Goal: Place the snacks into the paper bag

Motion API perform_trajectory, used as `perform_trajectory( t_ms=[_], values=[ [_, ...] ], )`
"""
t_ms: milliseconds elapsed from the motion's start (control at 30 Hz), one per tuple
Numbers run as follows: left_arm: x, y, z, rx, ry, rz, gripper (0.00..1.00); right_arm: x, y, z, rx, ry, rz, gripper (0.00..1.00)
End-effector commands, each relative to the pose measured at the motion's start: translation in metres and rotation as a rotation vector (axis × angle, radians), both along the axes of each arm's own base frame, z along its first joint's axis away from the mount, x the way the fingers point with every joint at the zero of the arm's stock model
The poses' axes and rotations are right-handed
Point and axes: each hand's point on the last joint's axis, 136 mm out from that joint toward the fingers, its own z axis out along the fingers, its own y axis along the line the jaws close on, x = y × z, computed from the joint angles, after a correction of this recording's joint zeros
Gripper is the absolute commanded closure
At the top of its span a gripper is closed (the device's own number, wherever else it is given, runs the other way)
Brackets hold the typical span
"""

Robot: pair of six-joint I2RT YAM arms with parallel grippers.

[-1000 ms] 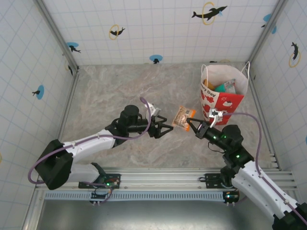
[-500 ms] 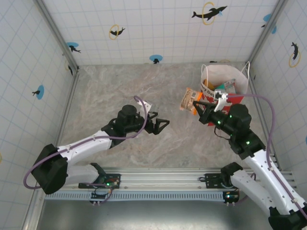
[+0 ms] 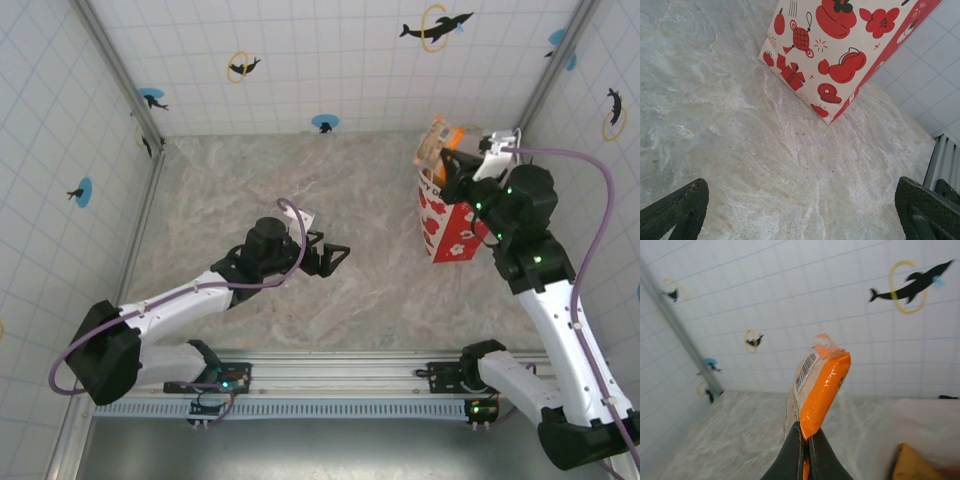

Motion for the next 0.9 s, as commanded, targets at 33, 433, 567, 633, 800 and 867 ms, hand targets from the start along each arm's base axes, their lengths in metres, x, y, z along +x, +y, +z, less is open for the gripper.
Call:
perform_trajectory(
  t_ms=[33,433,567,633,800,867],
  values=[
    [0.009,-0.002,0.011,-0.006,-0.022,0.012,0.02,0.014,-0.033,0.032,0.131,-0.095,-0.068,1.00],
    [0.014,-0.004,0.007,0.004,-0.007,0.007,0.02,0.056,-0.081,-0.031,0.272,0.041,-0.167,1.00],
    [0.017,-0.007,0.005,0.005,0.000,0.004,0.03,0.064,-0.084,-0.055,0.256,0.095,-0.175,0.96],
    [0.018,-0.008,0.005,0.002,0.003,-0.002,0.02,0.068,-0.083,-0.067,0.225,0.121,-0.164,0.73],
    [0.022,-0.007,0.001,0.007,0.022,0.006,0.02,0.067,-0.081,-0.079,0.169,0.160,-0.153,0.59],
    [0.025,-0.006,0.002,0.001,0.023,0.012,0.02,0.064,-0.078,-0.073,0.167,0.155,-0.132,0.58]
  ],
)
